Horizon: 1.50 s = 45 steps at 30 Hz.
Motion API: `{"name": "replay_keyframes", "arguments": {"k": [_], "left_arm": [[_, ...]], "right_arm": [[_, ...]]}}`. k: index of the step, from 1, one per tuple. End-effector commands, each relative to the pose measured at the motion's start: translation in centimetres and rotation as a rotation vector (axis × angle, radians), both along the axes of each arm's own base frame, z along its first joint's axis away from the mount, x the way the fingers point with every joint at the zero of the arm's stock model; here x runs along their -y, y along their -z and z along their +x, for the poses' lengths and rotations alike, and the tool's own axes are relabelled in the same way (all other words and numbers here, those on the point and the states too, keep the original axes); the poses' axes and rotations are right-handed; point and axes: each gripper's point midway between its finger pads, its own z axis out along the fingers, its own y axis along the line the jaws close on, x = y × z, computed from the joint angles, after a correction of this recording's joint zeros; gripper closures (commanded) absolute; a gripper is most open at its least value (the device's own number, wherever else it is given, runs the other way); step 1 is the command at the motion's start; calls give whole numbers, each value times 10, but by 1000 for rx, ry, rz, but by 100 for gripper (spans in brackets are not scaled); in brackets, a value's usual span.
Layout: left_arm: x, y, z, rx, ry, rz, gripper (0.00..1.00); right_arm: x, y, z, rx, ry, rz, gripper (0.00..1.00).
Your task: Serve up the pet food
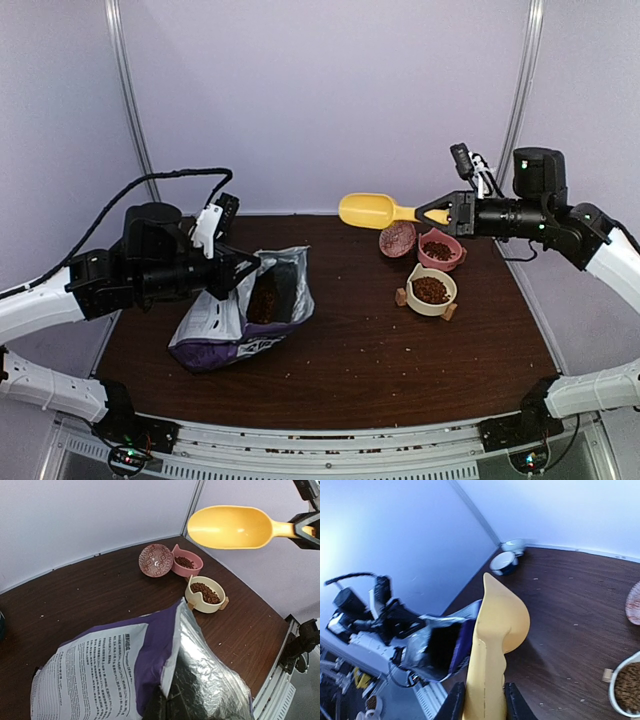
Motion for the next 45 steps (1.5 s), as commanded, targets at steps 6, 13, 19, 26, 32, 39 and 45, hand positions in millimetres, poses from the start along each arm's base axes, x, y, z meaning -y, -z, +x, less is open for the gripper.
{"name": "replay_keyframes", "arguments": {"k": [6, 13, 19, 26, 32, 39, 45], "left_arm": [[-2, -24, 16, 35, -60, -40, 100], [3, -27, 17, 37, -45, -49, 100], [4, -25, 11, 43, -7, -49, 100], [24, -23, 4, 26, 86, -81, 100], [44, -20, 3, 18, 146, -87, 100], [48, -21, 3, 39, 163, -97, 100], [49, -22, 5, 43, 160, -104, 100]], "right_arm": [[-89, -11, -99, -41, -423, 190, 94], [-110, 38, -93, -70, -389, 24, 93], [-116, 86, -41, -39, -123, -317, 94], [-167, 150, -5, -22, 47, -476, 95], [-264, 196, -47, -116, -220, -384, 95], [-294, 191, -114, -241, -557, -200, 95], [-292, 175, -150, -329, -726, -69, 95]]}}
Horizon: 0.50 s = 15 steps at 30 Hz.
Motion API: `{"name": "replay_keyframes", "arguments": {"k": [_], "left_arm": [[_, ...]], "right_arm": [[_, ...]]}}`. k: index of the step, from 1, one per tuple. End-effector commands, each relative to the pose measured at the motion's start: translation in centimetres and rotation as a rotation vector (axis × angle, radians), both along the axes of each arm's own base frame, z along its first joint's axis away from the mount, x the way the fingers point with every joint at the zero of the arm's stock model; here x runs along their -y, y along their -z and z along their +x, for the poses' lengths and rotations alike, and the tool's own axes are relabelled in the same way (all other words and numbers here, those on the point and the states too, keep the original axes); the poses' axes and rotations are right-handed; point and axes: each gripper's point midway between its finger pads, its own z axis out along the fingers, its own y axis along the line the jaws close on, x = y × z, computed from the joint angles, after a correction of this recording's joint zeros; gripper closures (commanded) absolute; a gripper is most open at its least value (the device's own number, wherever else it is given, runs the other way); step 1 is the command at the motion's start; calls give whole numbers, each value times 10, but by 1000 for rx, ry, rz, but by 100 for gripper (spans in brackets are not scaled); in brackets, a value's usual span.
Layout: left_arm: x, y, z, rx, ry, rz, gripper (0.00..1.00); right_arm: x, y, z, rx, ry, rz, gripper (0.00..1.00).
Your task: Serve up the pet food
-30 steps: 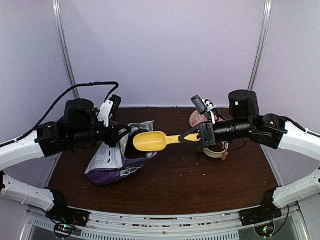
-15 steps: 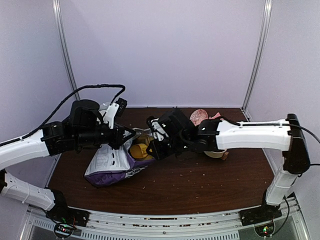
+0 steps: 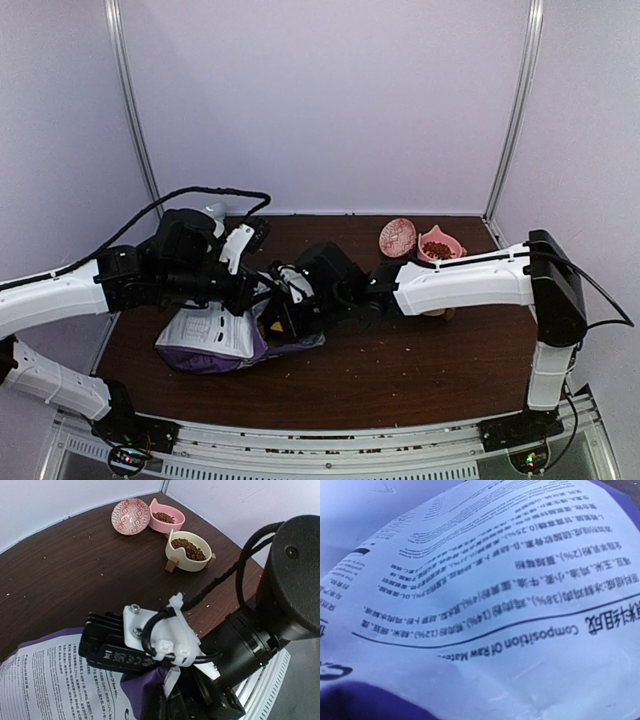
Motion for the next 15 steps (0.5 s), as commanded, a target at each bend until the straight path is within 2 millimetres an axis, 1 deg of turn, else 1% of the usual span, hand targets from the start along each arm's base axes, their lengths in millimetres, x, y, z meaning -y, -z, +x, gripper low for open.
{"name": "replay_keyframes", "arguments": {"k": [1, 5, 8, 10, 15], "left_arm": [[19, -68, 16, 175, -1, -218, 100], [13, -72, 17, 188, -22, -214, 100], [7, -73, 16, 196, -33, -205, 100], [3, -70, 16, 196, -43, -196, 100], [-4, -71, 10, 210, -37, -202, 100]], "right_arm": [[-19, -39, -89, -169, -347, 213, 95], [-12, -62, -93, -230, -363, 304, 95], [-3, -82, -88, -255, -337, 349, 95], [4, -91, -85, -268, -314, 362, 95], [29, -96, -67, -334, -196, 361, 95]]}}
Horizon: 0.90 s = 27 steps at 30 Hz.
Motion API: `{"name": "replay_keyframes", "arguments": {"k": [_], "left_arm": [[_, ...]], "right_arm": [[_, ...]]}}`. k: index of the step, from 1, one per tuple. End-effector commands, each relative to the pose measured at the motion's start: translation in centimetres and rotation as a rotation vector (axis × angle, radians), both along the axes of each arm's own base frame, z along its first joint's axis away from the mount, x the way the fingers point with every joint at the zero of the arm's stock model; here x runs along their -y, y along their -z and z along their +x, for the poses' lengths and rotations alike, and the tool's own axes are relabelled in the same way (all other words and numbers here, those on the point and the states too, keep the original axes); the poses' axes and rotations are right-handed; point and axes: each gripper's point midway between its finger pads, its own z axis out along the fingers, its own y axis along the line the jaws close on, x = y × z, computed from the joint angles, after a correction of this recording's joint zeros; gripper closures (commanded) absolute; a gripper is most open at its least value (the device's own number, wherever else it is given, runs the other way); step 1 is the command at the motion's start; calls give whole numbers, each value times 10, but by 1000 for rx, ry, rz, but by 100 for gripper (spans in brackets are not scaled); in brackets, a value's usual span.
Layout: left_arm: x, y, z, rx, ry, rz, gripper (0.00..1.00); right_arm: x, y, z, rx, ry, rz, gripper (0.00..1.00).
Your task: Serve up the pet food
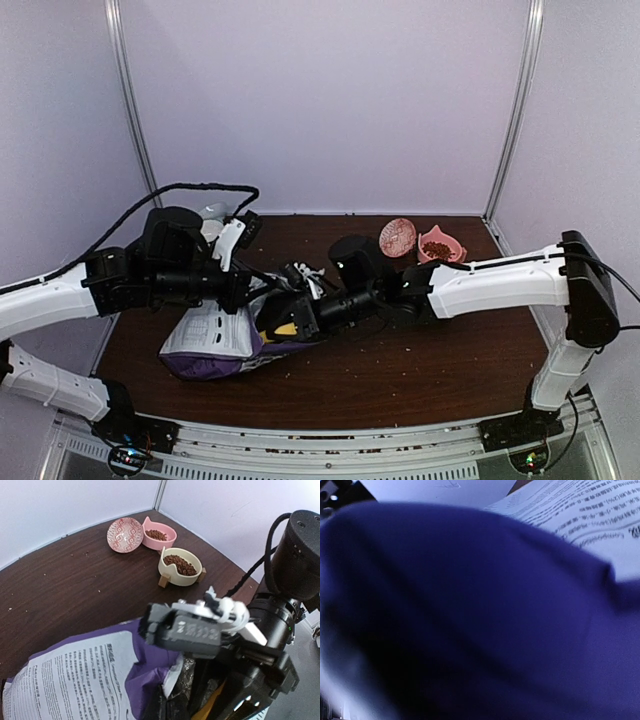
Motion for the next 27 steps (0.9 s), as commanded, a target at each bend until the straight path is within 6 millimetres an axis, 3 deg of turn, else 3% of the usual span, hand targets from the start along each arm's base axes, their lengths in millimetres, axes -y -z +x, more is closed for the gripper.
{"name": "replay_keyframes", "arguments": {"k": [1, 15, 27], "left_arm": [[-2, -55, 17, 178, -54, -163, 100], [-14, -64, 15, 230, -57, -140, 100], [-31, -66, 30, 225, -163, -126, 100]], "right_arm": [[18, -51, -15, -84, -41, 141, 95], [97, -70, 33, -208, 214, 239, 95], [135, -99, 31, -248, 232, 383, 95]]}}
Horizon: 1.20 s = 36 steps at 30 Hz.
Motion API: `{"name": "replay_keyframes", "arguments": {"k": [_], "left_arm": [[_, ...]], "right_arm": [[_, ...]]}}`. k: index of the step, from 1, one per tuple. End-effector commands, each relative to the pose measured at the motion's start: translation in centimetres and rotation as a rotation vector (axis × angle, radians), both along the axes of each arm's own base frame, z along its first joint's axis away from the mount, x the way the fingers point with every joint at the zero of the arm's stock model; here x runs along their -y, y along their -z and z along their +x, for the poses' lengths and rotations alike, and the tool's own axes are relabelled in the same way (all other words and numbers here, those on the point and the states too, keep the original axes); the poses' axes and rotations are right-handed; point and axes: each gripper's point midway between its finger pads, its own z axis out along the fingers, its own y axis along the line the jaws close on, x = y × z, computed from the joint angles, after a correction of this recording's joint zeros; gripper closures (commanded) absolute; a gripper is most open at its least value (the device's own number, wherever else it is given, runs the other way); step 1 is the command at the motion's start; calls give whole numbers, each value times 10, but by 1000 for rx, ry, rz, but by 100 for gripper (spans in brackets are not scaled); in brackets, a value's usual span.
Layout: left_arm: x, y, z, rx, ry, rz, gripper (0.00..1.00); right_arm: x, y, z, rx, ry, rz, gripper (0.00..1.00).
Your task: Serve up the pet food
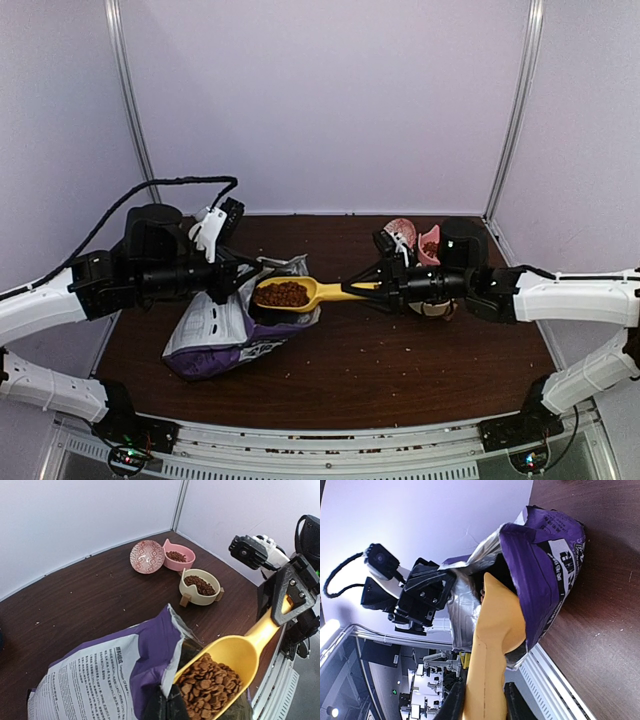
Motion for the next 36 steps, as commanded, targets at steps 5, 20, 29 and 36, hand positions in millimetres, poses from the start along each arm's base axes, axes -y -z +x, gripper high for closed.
{"name": "replay_keyframes", "arguments": {"k": [5, 20, 29, 36], "left_arm": [[-16, -44, 21, 79, -120, -125, 100], [-16, -48, 20, 69, -107, -166, 100], [-16, -48, 19, 68, -102, -157, 100], [-15, -47, 19, 66, -101, -158, 100]], "right_arm": [[20, -46, -14, 35, -16, 168, 95], [38, -103, -18, 26, -4, 413, 95], [40, -107, -15, 25, 15, 411, 94], [48, -108, -5, 19, 72, 414, 94]]}}
